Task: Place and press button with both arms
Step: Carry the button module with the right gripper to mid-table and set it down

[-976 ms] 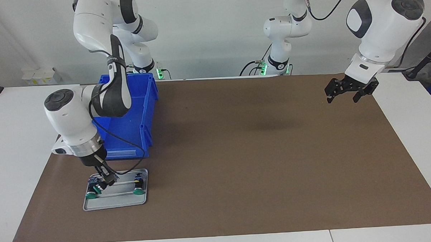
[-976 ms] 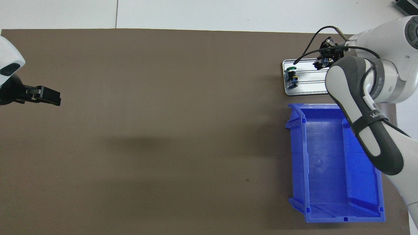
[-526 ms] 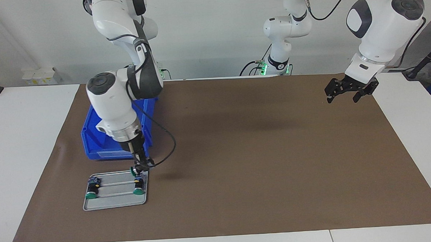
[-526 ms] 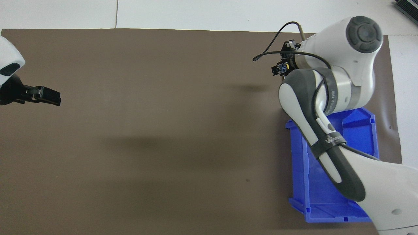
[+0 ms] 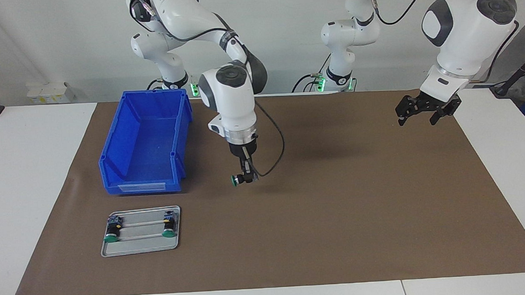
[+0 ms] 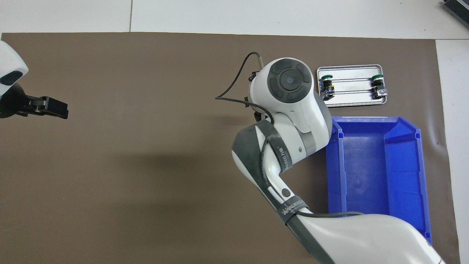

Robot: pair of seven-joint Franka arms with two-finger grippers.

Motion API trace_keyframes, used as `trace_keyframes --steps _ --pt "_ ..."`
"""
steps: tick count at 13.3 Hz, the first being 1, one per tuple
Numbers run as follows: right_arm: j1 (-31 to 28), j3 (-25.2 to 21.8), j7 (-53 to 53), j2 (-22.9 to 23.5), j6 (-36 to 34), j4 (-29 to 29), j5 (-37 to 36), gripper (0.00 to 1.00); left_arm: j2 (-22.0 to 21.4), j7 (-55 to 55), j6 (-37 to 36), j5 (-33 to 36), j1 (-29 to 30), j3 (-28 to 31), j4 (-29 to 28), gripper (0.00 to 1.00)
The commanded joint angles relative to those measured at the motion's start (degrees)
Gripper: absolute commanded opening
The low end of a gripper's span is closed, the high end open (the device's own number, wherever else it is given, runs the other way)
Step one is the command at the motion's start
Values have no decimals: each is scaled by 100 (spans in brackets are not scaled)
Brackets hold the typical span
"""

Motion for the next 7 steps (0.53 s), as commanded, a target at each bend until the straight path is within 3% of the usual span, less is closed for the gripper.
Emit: trace_keyframes --steps 1,3,7 --pt "370 15 1107 798 9 747 -246 0 -157 -49 83 85 17 -9 -202 100" --pt "599 32 1759 1309 88 1258 -317 0 -157 -49 83 85 17 -9 -202 100" --pt "969 50 2332 1408 579 1164 -194 0 -157 -49 83 85 8 -9 -202 100"
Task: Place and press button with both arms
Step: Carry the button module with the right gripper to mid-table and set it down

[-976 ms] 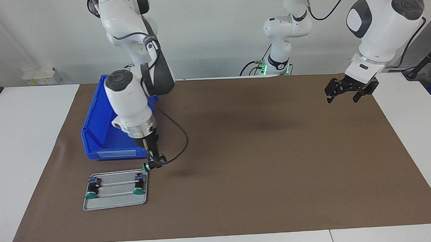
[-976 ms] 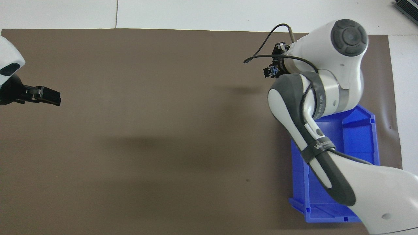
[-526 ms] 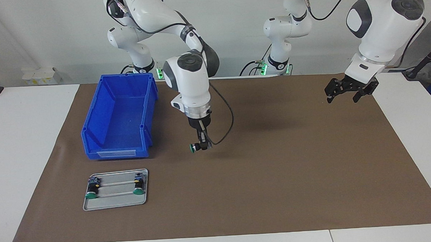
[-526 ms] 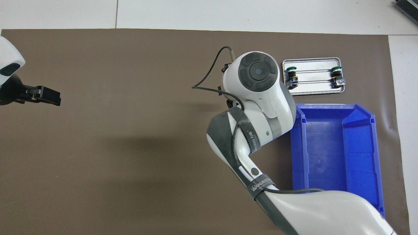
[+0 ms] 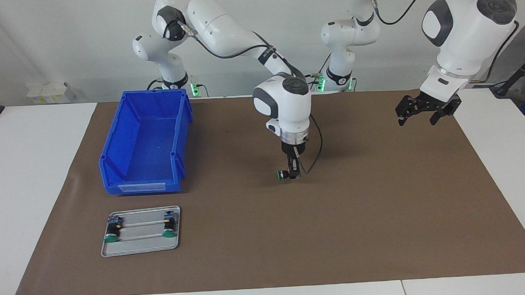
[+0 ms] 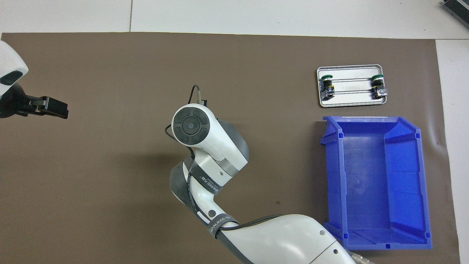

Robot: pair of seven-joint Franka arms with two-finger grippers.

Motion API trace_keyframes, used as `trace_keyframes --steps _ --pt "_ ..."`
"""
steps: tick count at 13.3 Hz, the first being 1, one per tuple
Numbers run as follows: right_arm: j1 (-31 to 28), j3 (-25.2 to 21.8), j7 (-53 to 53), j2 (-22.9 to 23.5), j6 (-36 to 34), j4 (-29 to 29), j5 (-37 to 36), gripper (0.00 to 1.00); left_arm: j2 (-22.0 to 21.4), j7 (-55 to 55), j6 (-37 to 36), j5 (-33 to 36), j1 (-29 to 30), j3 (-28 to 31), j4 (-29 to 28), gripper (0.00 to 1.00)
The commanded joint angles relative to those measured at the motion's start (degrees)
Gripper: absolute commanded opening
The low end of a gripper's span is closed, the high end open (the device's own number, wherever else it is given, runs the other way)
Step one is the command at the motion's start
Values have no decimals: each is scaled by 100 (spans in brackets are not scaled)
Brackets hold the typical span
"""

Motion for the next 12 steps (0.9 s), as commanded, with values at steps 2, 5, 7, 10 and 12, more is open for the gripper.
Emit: trace_keyframes --steps 2,5,7,10,12 --pt "124 45 349 37 184 45 15 0 -157 -50 82 85 17 -9 -202 100" --pt "204 45 357 28 324 -157 15 0 -157 -50 82 85 17 -9 -202 100" --pt "222 45 358 28 490 -298 24 0 -157 -50 82 85 8 -9 -202 100" --pt "240 45 410 -34 728 -544 24 0 -157 -50 82 85 17 -9 -202 100" --pt "240 45 445 -42 764 -588 15 0 -157 -50 82 85 17 -9 -202 100"
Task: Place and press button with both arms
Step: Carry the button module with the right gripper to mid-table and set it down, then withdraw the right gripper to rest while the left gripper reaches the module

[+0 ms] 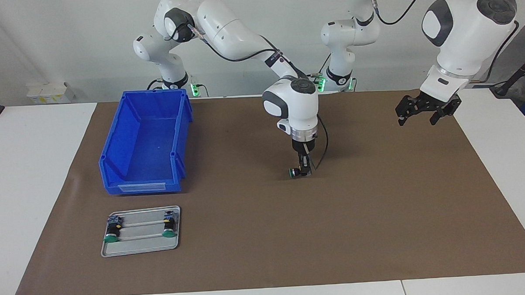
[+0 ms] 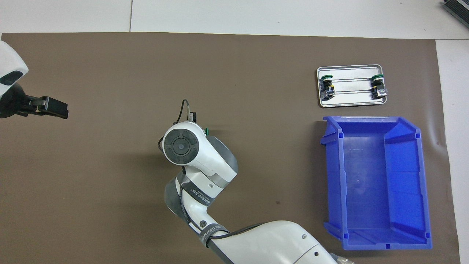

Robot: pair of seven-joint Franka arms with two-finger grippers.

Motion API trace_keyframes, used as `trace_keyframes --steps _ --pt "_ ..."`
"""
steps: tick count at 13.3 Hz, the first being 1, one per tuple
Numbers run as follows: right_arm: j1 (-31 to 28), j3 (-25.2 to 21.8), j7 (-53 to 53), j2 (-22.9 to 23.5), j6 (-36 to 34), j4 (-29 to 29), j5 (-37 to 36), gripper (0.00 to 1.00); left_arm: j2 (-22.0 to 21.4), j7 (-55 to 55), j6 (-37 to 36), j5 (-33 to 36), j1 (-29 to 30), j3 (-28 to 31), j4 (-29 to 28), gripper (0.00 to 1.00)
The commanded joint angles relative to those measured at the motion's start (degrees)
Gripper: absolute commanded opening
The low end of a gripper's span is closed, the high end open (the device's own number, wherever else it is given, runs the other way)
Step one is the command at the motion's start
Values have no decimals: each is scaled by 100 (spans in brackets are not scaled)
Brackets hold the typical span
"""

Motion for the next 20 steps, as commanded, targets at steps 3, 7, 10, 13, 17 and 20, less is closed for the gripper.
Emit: trace_keyframes --steps 3,7,10,13,17,20 --pt "134 44 236 -173 430 -417 7 92 -157 -49 83 85 8 -9 -202 100" --pt "231 26 18 -218 -42 -286 -316 99 -157 -49 83 85 17 -9 -202 100" --pt "153 35 -665 -480 -227 -347 -599 99 -157 -49 83 85 17 -9 -202 100" --pt "-277 35 -2071 -1172 -491 -662 -582 99 -166 -49 83 85 17 -9 -202 100" --pt "-1138 35 -4459 -2316 -841 -1568 -529 99 -157 -49 83 85 17 -9 -202 100" --pt "-1753 35 -6401 -2634 -1658 -1621 -494 99 -157 -49 83 85 17 -9 -202 100"
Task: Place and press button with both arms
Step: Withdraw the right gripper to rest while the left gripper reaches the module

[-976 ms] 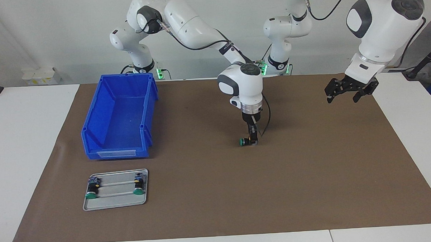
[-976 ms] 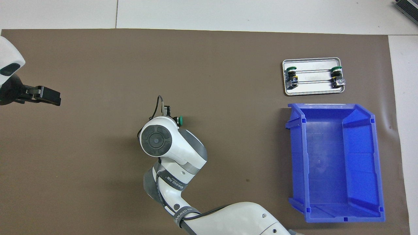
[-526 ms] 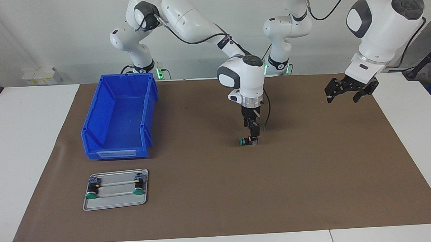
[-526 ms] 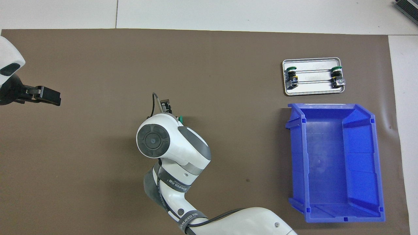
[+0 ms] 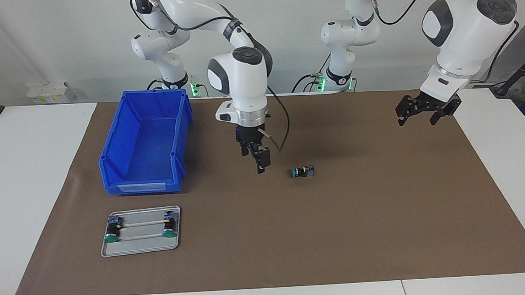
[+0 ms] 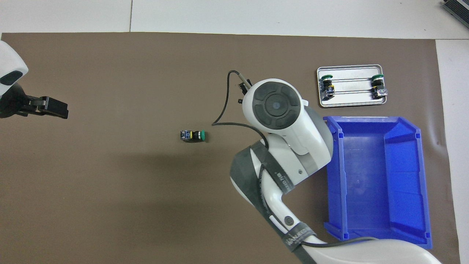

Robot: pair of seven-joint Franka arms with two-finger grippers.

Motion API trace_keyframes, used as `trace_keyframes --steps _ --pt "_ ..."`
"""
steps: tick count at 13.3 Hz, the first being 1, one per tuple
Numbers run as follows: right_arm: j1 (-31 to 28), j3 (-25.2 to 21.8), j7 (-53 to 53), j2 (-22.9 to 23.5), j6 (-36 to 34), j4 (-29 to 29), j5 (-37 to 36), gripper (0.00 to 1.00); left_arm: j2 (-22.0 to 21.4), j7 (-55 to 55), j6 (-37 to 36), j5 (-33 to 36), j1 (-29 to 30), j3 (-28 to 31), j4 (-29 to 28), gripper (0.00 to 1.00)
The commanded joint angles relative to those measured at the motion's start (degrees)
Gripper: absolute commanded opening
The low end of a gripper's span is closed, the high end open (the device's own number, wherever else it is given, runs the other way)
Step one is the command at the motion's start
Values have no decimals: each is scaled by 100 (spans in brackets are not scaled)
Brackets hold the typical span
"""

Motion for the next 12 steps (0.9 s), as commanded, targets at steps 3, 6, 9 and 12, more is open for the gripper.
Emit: trace_keyframes --steps 3,6,9,12 --pt "-795 67 -2661 -781 -794 -850 230 99 -157 -93 83 85 0 -17 -202 100" --pt "-1375 67 -4056 -1353 -760 -1564 379 99 -157 -58 161 85 -88 -70 -193 100" --pt "-1981 67 -5078 -1380 -804 -1600 424 99 -166 3 502 76 -334 -105 -272 100" --pt "-2421 67 -5774 -1556 -795 -1863 441 99 -323 886 986 67 -764 -158 -736 100"
